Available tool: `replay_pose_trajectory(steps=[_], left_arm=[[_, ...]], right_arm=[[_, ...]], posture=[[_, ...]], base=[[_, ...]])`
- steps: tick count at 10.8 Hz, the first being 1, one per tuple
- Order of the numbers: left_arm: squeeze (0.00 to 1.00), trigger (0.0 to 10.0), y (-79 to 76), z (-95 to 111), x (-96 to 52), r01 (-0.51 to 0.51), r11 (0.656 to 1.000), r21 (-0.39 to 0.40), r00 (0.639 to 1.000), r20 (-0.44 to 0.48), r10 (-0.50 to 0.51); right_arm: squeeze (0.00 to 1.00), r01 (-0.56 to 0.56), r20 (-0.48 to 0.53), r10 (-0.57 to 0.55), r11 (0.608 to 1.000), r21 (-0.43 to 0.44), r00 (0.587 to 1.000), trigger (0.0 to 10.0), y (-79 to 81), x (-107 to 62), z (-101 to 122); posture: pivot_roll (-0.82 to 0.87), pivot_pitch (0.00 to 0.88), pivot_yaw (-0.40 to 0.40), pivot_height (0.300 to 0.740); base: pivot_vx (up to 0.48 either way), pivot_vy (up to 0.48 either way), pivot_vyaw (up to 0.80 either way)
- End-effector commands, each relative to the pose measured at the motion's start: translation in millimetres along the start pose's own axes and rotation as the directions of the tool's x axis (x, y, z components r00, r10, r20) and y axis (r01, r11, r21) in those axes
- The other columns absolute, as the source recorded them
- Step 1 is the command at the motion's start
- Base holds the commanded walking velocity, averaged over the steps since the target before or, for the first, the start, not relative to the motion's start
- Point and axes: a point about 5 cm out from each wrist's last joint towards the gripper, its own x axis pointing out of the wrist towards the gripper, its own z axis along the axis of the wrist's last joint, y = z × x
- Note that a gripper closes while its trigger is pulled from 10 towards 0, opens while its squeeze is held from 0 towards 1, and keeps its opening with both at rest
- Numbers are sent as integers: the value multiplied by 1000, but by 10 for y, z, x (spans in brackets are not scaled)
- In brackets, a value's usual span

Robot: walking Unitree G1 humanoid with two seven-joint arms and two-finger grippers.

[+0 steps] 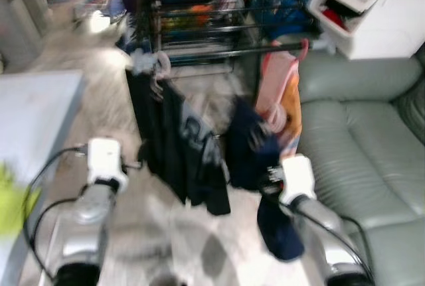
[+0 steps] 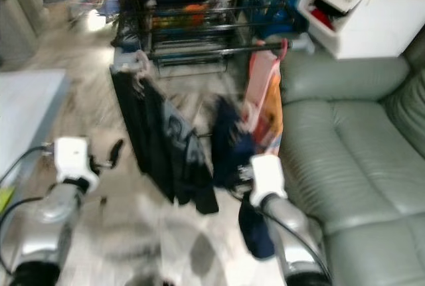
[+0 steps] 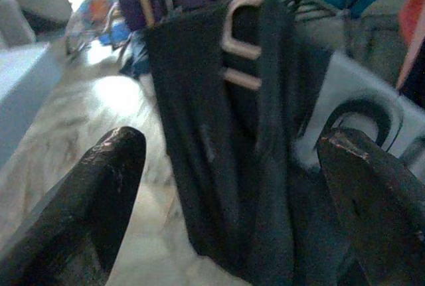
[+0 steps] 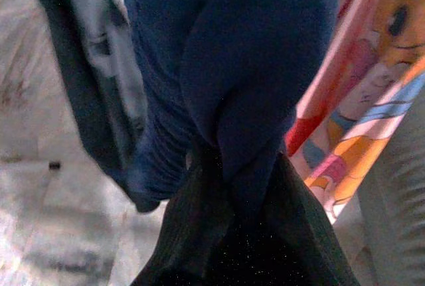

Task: Hang hanger

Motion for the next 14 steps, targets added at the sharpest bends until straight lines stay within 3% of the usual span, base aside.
replay_pose_trajectory(steps=[1, 10, 14], left_arm=[[0, 10000, -48, 27, 29, 19, 1000, -3, 1000, 6, -19], [0, 10000, -139, 48, 47, 54, 998, -21, 998, 24, -53], [0, 10000, -107, 45, 18, 30, 999, -17, 999, 20, -29]], right_arm=[[0, 27, 17, -27, 1000, -9, 999, 10000, -91, -16, 52], [0, 96, 147, -75, 986, -139, 986, 10000, -323, 166, 414], [0, -120, 111, 140, 977, -174, 984, 10000, -40, 368, 528]], posture=[[3, 15, 17, 740], [13, 8, 10, 740], [29, 17, 12, 740]], base=[[356, 322, 0], [452, 27, 0], [0, 0, 0]])
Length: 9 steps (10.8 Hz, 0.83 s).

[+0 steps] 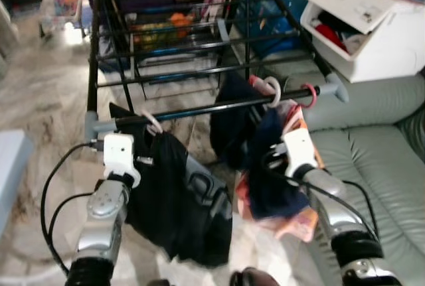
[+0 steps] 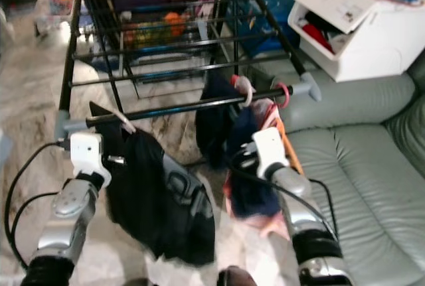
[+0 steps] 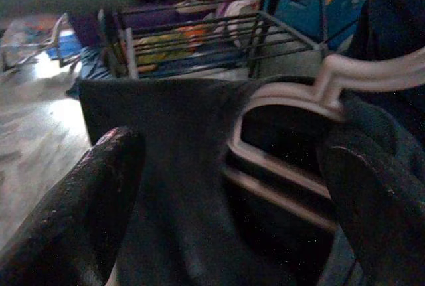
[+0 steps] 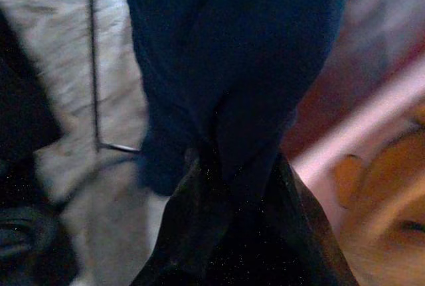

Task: Hang hanger

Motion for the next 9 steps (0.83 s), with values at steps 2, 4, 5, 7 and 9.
replay_pose_trajectory(steps=[2, 4, 5, 7, 9], left_arm=[[0, 10000, 79, 14, -16, -21, 1000, 13, 1000, -7, 21], [0, 10000, 81, 23, -10, -21, 1000, 16, 1000, -9, 21], [0, 10000, 82, 21, -13, -20, 1000, 15, 1000, -11, 21], [0, 10000, 85, 16, -7, -21, 1000, 16, 1000, -21, 21], [0, 10000, 81, 4, 5, -24, 1000, 17, 999, -32, 25]], right_arm=[[0, -114, 51, 113, 993, 12, 992, 10000, 202, 139, 205], [0, -166, -35, 167, 985, 41, 985, 10000, 374, 176, 103], [0, -103, -80, 111, 989, 102, 991, 10000, 342, 196, 29], [0, 28, -130, 2, 973, 230, 992, 10000, 223, 276, 36], [0, 121, -238, -49, 947, 298, 970, 10000, 143, 286, -99]], posture=[[33, 20, 16, 740], [36, 22, 17, 740], [36, 22, 17, 740], [36, 24, 20, 740], [40, 22, 17, 740]], base=[[0, 0, 0], [0, 0, 0], [0, 0, 0], [0, 0, 0], [0, 0, 0]])
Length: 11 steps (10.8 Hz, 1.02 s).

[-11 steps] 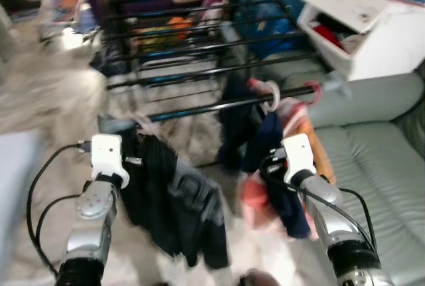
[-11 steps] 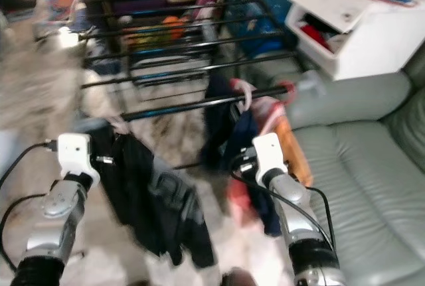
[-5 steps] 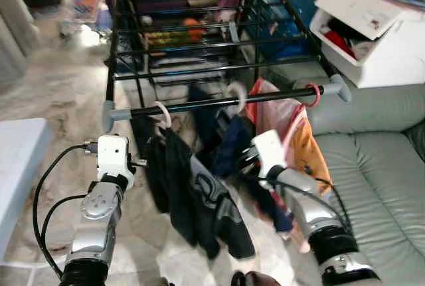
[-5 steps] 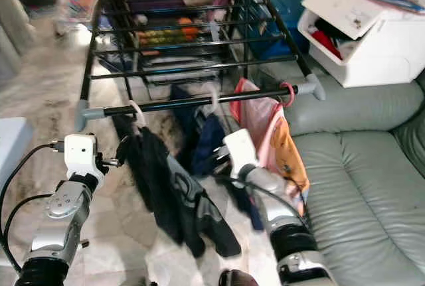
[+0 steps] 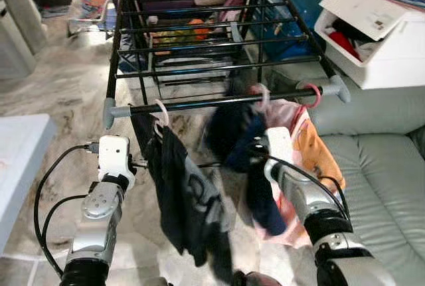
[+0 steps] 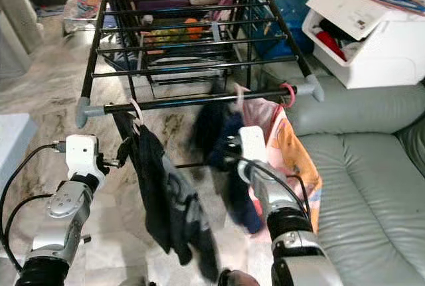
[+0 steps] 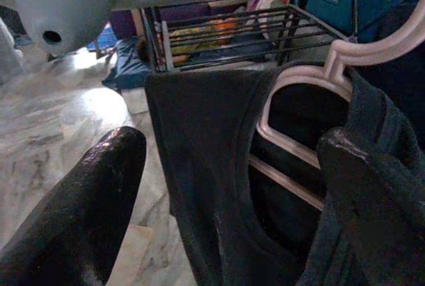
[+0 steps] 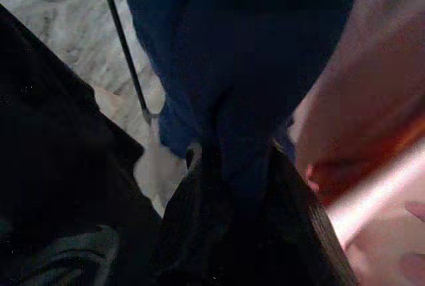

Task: Hang hanger

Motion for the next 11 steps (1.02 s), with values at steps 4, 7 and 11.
replay_pose_trajectory(steps=[4, 7, 11], left_arm=[[0, 10000, 8, 7, 18, -21, 1000, 5, 1000, -18, 21], [0, 10000, -2, 6, 39, -29, 1000, 10, 999, -23, 29], [0, 10000, -9, 4, 40, -37, 999, 11, 999, -22, 37]], right_arm=[[0, -31, -138, 37, 999, 40, 990, 10000, 25, -19, -291], [0, -109, -82, 107, 994, -20, 991, 10000, 128, -21, -228], [255, -134, -82, 125, 984, -119, 989, 10000, 171, -32, -229]], posture=[[37, 21, 15, 740], [32, 18, 14, 740], [34, 16, 9, 740]], base=[[0, 0, 0], [0, 0, 0], [0, 0, 0]])
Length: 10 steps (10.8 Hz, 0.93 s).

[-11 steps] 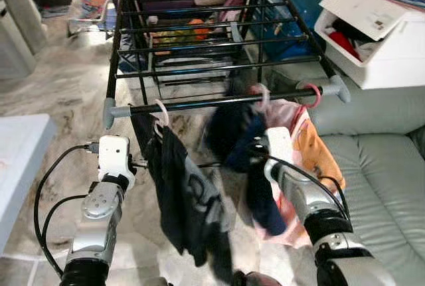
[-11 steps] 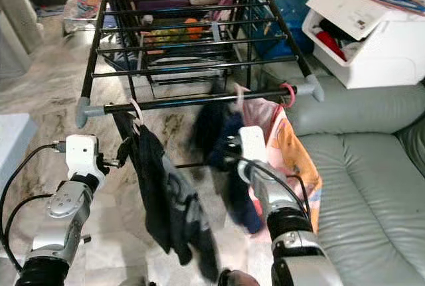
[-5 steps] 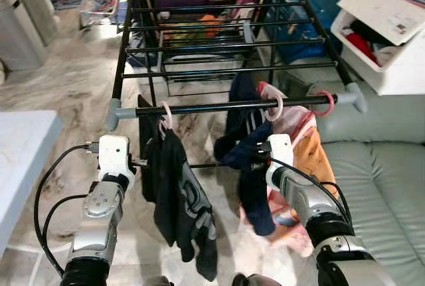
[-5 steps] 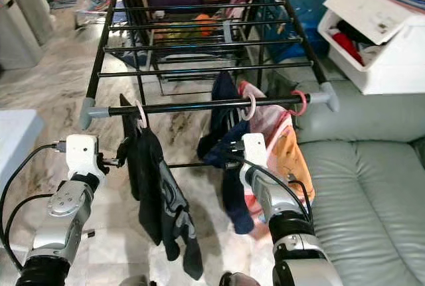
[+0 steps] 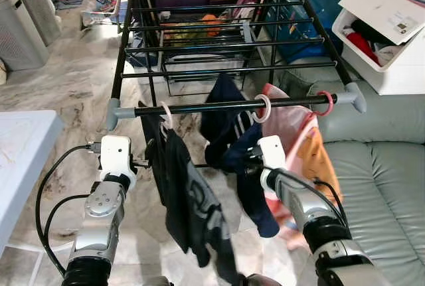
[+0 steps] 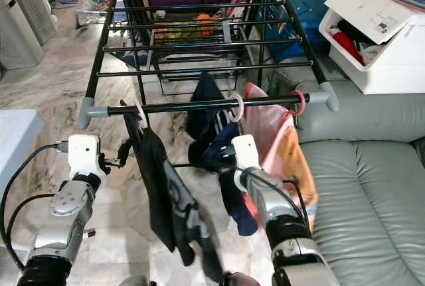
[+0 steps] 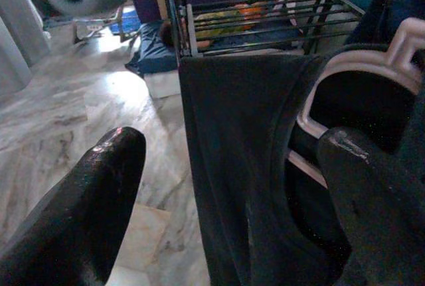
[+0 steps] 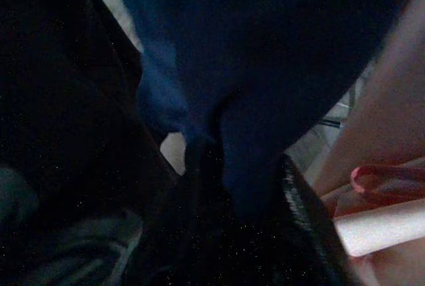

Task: Hang hanger

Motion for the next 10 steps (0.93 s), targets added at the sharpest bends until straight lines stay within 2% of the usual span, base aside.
replay_pose_trajectory(steps=[1, 2, 3, 4, 5, 7, 8, 9, 10], left_arm=[[0, 10000, 4, 14, 26, -10, 1000, 3, 1000, -1, 10], [0, 10000, -19, -6, 33, -14, 1000, 0, 1000, -14, 14], [0, 10000, -45, -26, 32, -12, 1000, -16, 1000, -27, 11], [0, 10000, -44, -34, 26, -17, 1000, -8, 999, -27, 17], [0, 10000, -46, -45, 23, -19, 1000, -9, 999, -31, 19], [0, 10000, -102, -52, -30, 44, 999, -15, 999, -30, -44], [0, 10000, -110, -56, -60, 45, 999, -7, 999, -27, -45], [0, 10000, -101, -63, -87, 20, 1000, 6, 999, -25, -20], [0, 10000, -63, -65, -133, 2, 1000, 8, 1000, -30, -2]], right_arm=[[1000, -14, -40, 13, 1000, -7, 999, 10000, 8, -11, -95], [1000, -4, -31, 4, 1000, -19, 1000, 10000, -23, -32, -98], [1000, 42, 24, -41, 998, -42, 999, 10000, -89, -76, -55], [1000, 66, 88, -63, 997, -29, 994, 10000, -118, -117, -4], [1000, 77, 114, -72, 996, -38, 991, 10000, -132, -146, 3], [1000, 102, 233, -91, 994, -36, 968, 10000, -157, -315, 1], [1000, 113, 305, -88, 991, -66, 948, 10000, -164, -410, 43], [1000, 143, 359, -120, 989, -36, 926, 10000, -193, -520, 68], [1000, 162, 397, -163, 986, 36, 903, 10000, -206, -607, 107]], posture=[[29, 16, 9, 740], [28, 15, 9, 740], [22, 12, 8, 740], [22, 12, 8, 740], [17, 5, 8, 740], [7, 0, 17, 740], [5, 0, 20, 740], [-3, 0, 20, 740], [-14, 0, 22, 740]], base=[[0, 0, 0], [0, 0, 0], [0, 0, 0], [0, 0, 0], [0, 0, 0], [0, 0, 0], [0, 0, 0], [0, 0, 0], [0, 0, 0]])
